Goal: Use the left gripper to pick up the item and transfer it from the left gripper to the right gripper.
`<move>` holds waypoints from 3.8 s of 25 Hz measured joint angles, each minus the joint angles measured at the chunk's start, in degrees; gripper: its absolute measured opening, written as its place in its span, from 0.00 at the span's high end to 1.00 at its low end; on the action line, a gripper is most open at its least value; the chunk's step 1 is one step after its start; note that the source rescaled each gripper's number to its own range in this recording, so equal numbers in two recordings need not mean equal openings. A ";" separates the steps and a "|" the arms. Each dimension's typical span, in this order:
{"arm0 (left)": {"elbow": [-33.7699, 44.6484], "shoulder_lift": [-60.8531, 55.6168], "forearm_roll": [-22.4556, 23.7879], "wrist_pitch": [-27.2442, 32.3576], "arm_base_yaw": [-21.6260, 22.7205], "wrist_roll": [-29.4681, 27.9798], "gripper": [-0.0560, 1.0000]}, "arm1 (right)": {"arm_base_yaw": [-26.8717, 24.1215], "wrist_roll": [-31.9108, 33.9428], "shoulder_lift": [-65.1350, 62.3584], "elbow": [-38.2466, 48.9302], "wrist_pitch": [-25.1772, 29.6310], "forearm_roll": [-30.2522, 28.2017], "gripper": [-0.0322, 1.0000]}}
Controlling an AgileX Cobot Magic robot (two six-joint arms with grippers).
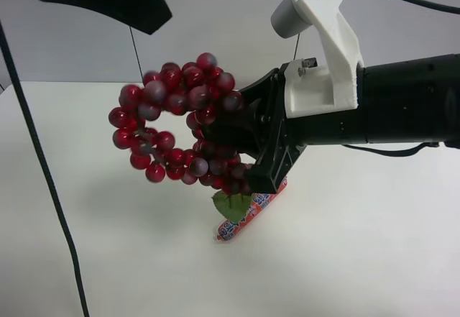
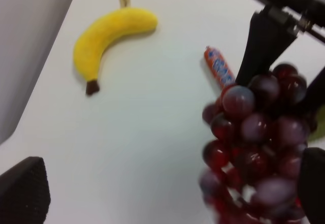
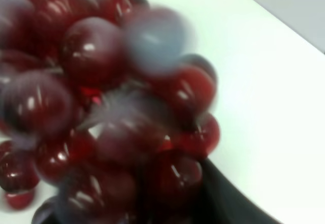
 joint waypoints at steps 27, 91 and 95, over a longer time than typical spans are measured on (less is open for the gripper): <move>40.11 -42.25 3.19 3.36 0.00 -25.84 0.00 | 0.00 -0.17 0.00 0.00 0.00 -0.02 0.93; 62.68 -76.72 -4.82 -5.76 40.85 -24.64 0.02 | -0.08 13.59 0.07 -6.65 -29.74 0.09 0.96; 62.68 -76.72 -4.87 -5.76 45.84 -24.64 0.02 | -3.06 11.54 0.09 -7.51 -30.98 0.09 0.96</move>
